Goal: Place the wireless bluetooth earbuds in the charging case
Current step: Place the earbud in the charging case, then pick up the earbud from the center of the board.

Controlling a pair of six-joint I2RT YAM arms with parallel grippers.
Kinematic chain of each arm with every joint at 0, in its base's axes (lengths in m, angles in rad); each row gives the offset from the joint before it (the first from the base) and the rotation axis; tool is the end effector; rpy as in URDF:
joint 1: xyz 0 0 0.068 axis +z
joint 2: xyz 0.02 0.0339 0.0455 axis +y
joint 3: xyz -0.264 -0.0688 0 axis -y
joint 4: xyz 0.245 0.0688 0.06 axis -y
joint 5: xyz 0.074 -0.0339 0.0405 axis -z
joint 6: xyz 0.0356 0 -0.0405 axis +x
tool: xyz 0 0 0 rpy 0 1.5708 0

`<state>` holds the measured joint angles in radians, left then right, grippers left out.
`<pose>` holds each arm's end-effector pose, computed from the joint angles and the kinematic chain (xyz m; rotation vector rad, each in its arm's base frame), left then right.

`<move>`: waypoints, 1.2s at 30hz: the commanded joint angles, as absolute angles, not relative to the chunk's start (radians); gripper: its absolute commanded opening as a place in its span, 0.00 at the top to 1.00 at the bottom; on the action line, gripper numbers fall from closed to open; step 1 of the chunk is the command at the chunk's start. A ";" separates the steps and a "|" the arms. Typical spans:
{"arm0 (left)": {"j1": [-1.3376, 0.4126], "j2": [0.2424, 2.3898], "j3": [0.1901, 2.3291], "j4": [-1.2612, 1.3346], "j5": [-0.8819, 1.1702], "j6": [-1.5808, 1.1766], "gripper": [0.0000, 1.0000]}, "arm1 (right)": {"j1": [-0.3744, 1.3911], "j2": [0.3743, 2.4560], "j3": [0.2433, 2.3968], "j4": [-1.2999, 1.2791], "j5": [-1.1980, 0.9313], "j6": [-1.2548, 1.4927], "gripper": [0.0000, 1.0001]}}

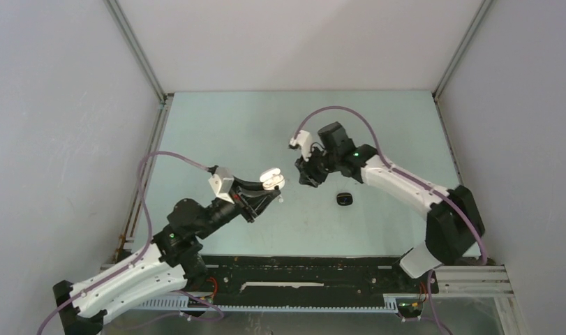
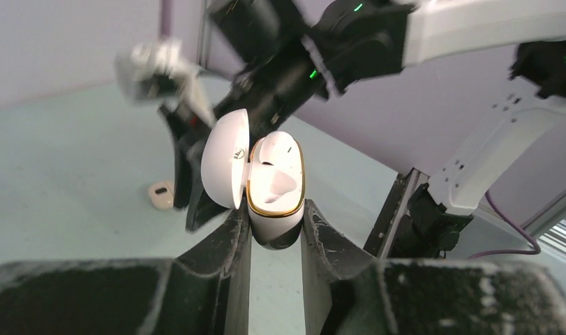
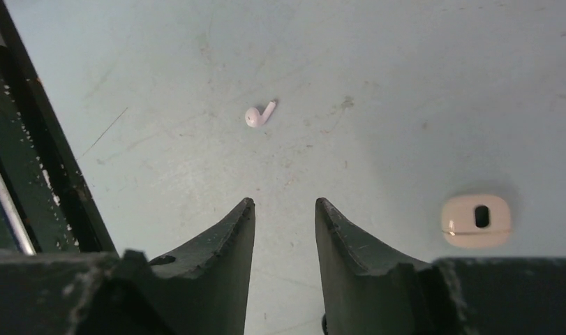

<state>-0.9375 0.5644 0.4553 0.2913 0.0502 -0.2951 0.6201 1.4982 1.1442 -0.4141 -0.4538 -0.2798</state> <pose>0.0901 -0.1258 0.3075 0.5069 1.3829 -1.0522 0.2576 0.2031 0.2745 -1.2213 2.0026 0.6989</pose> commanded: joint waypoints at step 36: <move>-0.884 0.341 0.474 -0.028 -0.024 -0.110 1.00 | 0.883 2.261 1.809 -0.822 -0.117 -0.195 0.70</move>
<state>-0.9020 0.3305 0.4538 -0.0650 -0.0460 -0.1204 0.8665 2.2887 1.8412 -0.7868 -0.0849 -0.1791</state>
